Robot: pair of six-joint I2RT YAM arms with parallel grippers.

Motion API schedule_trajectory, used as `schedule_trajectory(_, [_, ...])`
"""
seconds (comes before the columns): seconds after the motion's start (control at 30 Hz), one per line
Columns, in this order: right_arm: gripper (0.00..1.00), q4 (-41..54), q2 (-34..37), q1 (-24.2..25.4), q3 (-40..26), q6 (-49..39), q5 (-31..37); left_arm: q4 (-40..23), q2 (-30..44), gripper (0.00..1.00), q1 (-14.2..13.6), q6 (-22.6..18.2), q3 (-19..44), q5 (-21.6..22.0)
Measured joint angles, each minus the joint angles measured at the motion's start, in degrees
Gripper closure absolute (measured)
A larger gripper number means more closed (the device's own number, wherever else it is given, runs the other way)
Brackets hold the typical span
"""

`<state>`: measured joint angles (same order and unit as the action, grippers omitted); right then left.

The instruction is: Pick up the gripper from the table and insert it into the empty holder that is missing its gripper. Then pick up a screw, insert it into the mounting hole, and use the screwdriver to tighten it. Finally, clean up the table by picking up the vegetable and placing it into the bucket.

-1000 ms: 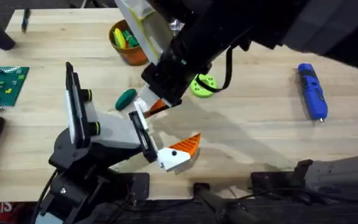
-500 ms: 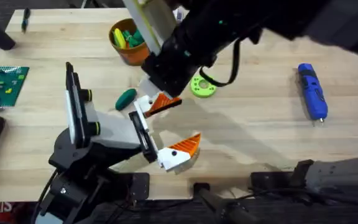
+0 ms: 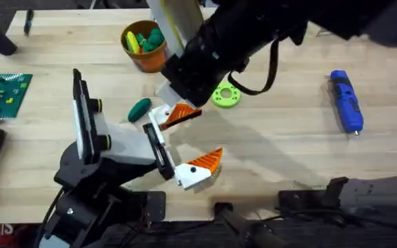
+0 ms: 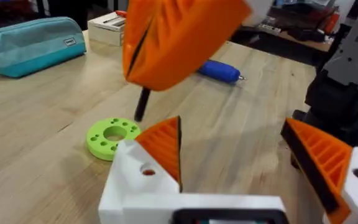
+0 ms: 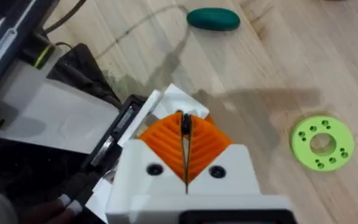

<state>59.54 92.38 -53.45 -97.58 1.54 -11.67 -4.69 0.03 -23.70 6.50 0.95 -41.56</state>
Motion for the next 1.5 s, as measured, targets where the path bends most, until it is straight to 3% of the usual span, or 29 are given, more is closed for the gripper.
schedule_trajectory(1.5, [0.993, 1.85, 5.73, 0.0, -0.04, 0.17, -4.34, -0.01, 0.0, 0.018, 0.0, 0.23, 0.0, 0.0])
